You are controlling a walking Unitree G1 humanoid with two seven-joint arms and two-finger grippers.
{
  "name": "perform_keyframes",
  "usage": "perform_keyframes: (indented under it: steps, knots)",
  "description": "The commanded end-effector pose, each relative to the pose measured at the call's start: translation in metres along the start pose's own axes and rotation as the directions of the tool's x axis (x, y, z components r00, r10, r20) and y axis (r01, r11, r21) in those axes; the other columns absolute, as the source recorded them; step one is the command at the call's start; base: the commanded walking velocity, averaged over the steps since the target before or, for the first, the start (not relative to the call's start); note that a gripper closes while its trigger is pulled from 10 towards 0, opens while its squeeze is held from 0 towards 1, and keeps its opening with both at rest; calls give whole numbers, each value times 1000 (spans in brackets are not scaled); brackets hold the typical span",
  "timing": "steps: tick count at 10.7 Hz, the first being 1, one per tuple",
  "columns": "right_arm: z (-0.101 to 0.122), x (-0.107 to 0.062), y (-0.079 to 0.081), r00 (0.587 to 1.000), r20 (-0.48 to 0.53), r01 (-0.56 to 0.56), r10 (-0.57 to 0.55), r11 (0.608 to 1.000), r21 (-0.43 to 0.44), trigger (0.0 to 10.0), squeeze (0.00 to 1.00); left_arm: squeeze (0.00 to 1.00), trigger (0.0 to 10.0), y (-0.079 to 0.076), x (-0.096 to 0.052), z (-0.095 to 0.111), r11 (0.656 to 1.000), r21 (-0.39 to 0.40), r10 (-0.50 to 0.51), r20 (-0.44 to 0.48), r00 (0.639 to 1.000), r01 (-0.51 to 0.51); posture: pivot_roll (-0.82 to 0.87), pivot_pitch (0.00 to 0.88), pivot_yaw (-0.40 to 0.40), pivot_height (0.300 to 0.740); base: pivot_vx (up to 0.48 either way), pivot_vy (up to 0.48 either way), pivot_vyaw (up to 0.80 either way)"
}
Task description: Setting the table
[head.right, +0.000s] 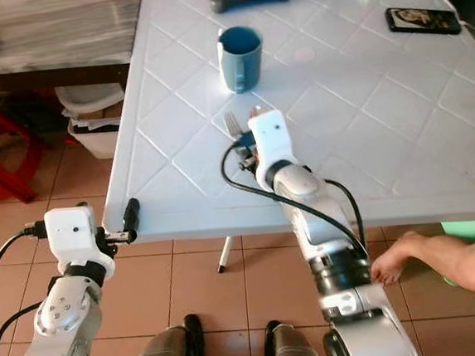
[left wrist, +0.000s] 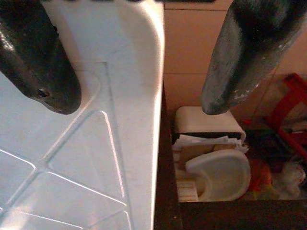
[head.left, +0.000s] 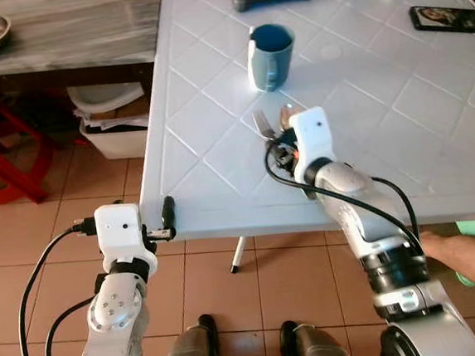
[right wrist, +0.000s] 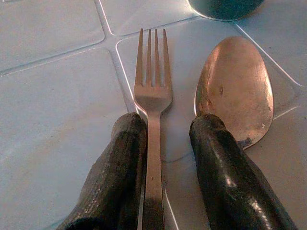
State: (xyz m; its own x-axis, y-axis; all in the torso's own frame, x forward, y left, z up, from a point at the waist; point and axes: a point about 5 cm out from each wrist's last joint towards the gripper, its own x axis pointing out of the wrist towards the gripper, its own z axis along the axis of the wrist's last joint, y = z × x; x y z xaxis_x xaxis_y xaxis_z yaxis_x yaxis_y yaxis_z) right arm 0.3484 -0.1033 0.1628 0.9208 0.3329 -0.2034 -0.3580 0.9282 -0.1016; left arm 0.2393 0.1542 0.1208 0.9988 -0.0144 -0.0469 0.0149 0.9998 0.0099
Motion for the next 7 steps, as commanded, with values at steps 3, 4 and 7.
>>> perform_keyframes:
  steps: [3,4,7]
  knots:
    - [2,4,10,999,-29,-33,33,999,2,10000,0,0,10000,3,-3,-5,1000,8,15,-19,1000,-15,65,232,26,740,0,0,0]
    - [10,3,11,999,-13,-44,44,999,11,10000,0,0,10000,2,-3,-5,1000,7,11,-19,1000,-11,65,232,26,740,0,0,0]
    - [18,-4,16,997,-12,-75,75,997,-2,10000,0,0,10000,2,-2,-5,1000,6,7,-18,1000,-7,62,228,25,740,0,0,0]
